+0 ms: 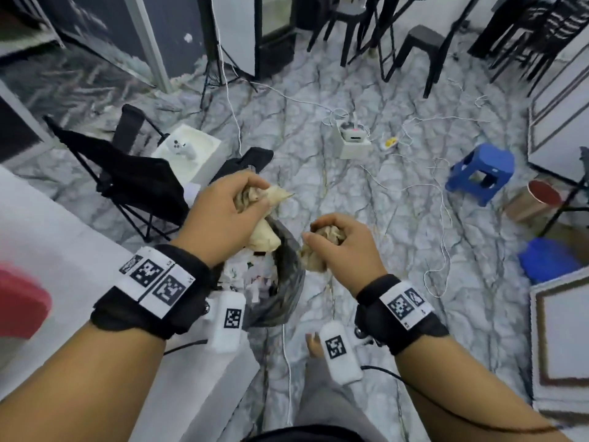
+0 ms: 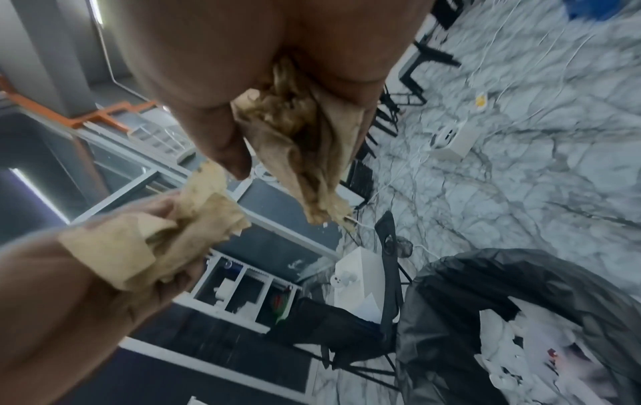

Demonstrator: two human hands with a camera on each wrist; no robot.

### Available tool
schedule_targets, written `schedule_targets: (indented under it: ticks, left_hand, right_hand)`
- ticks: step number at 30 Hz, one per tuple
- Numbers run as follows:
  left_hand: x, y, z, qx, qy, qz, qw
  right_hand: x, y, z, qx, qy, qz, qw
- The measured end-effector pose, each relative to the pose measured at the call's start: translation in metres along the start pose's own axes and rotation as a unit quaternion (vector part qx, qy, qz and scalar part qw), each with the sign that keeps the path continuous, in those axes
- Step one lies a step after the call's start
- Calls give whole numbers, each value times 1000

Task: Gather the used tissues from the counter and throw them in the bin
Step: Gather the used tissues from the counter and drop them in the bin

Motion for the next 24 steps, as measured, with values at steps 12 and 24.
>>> schedule_targets:
  ticks: [12, 24]
  left_hand:
    - [99, 129, -117, -147, -251, -68, 954]
    - [291, 248, -46, -104, -566, -134, 807]
  right_hand:
    - [-112, 91, -195, 197, 126, 53, 971]
    - [-297, 199, -216, 262, 288, 132, 912]
Point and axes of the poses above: each hand's wrist, its own z-axis away from the middle knuckle, its own y-axis out of the palm, x = y × z, the point moved 4 cm from there along -z, towards the middle knuckle, and after that the axes turned 13 degrees about -x, right-handed, at the moved point
